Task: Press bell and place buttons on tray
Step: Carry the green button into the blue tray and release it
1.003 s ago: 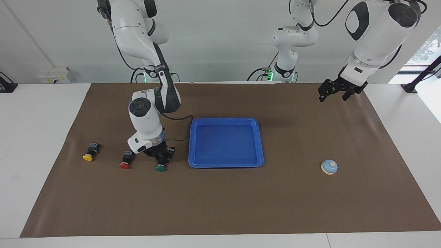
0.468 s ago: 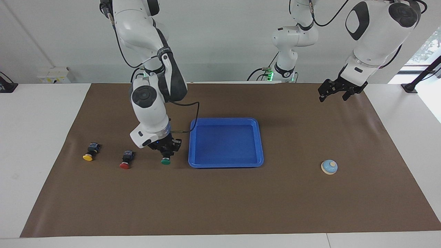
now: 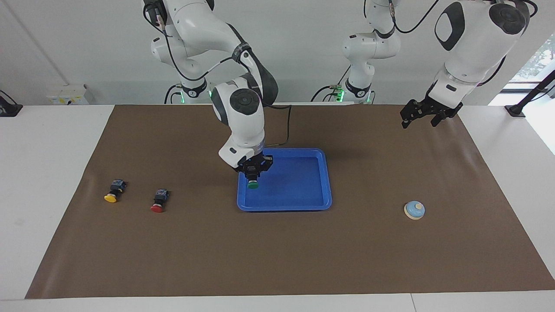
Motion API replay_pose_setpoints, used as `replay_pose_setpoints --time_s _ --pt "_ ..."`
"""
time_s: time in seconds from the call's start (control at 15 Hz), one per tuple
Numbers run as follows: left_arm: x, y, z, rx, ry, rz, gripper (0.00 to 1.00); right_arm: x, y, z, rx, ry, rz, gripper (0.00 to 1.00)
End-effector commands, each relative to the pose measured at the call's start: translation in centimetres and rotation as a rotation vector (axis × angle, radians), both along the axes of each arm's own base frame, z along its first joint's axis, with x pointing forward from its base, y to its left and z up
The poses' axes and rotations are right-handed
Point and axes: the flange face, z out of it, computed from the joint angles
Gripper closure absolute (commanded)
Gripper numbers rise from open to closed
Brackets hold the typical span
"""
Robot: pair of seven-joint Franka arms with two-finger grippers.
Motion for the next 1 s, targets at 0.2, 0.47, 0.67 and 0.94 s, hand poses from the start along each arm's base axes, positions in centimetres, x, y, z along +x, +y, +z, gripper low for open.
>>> replay_pose_setpoints --time_s 0.2,0.47,0.67,0.94 --pt "-0.3 0.2 0.6 0.009 -0.006 0.012 0.0 -2.4 0.6 -5.6 0.004 -0.013 -0.029 1.0" --pt "-0.3 0.2 0.6 0.009 -0.006 0.012 0.0 -3.7 1.5 -7.8 0.013 -0.027 -0.036 1.0" --pt "-0.3 0.2 0.6 0.009 -0.006 0.011 0.0 -3.8 1.5 -7.8 0.009 -0.022 -0.062 0.58" --pt "-0.3 0.2 0.6 0.009 -0.006 0.012 0.0 -2.9 0.7 -4.2 0.007 -0.025 -0.125 0.0"
